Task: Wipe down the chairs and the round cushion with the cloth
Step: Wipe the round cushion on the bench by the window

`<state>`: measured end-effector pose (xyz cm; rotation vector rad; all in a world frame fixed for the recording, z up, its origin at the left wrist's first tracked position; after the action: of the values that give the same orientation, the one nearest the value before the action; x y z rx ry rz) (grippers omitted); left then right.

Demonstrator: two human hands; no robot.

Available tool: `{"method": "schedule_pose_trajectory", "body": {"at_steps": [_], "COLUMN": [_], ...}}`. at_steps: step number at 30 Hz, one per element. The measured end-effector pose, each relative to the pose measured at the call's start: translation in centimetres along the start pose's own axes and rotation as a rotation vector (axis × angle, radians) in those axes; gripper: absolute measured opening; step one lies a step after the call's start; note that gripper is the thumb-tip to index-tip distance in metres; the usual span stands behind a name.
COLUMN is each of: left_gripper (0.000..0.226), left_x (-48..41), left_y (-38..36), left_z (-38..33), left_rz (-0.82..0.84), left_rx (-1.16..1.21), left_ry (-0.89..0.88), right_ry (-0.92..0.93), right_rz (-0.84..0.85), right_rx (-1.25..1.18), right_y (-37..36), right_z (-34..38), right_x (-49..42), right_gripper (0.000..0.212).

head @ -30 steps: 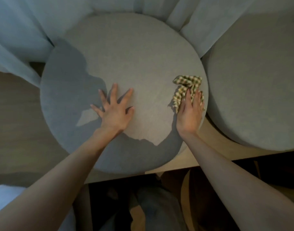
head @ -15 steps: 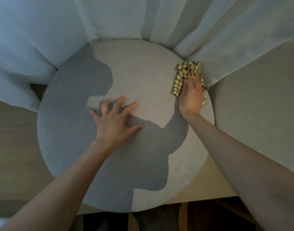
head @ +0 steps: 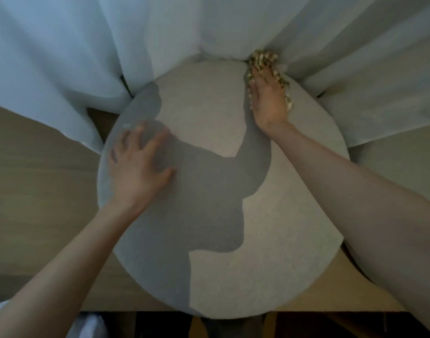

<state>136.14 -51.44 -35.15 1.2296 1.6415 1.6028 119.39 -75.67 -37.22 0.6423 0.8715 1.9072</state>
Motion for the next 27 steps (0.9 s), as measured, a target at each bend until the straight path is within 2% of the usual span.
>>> {"method": "schedule_pose_trajectory", "body": {"at_steps": [2,4,8,12,14,17,20,22,27], "left_gripper": [0.08,0.091,0.104,0.112,0.112,0.1,0.083,0.074,0.065], "left_x": [0.8,1.5,2.2,2.5,3.0,4.1,5.6,6.4,6.3], "left_y": [-0.4,-1.1,-2.1,-3.6,-4.0,-4.0,-3.6,-3.4,-2.7], "left_z": [3.0,4.9,7.4,10.3,11.1,12.1,12.9,13.6,13.8], "left_rz": [0.055,0.099,0.101,0.236,0.298,0.341,0.325,0.308,0.241], "left_rx": [0.128,0.272,0.383,0.642,0.709,0.845,0.86,0.778,0.701], "left_ry": [0.153,0.225,0.23,0.273,0.284,0.346,0.374,0.379,0.378], "right_ry": [0.064,0.112,0.245,0.321,0.368,0.435,0.37,0.302,0.111], "right_rz": [0.064,0.13,0.267,0.398,0.484,0.579,0.631,0.554,-0.018], "right_rx": [-0.002,-0.027,-0.074,-0.125,-0.149,-0.122,-0.213,-0.316,-0.406], "right_y": [-2.1,-4.3,-8.3,-10.5,-11.5,-12.7,-12.9,-11.8,-5.5], "right_z": [2.9,5.8,11.2,14.4,15.8,17.5,17.7,17.4,13.5], "right_x": [-0.5,-0.7,0.8,4.0,7.0,12.1,15.8,16.6,13.3], "right_gripper": [0.045,0.044,0.042,0.041,0.04,0.04,0.039,0.037,0.04]}}
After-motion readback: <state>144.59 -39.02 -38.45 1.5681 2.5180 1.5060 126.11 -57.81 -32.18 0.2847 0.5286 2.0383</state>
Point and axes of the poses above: each hand's wrist, its own x-axis away from the middle knuckle, its own y-axis out of the back of the hand, z = x × y, the point moved 6 cm from there along -x, towards the middle knuckle, and after that the axes turned 14 degrees about -x, right-handed, at the moved point
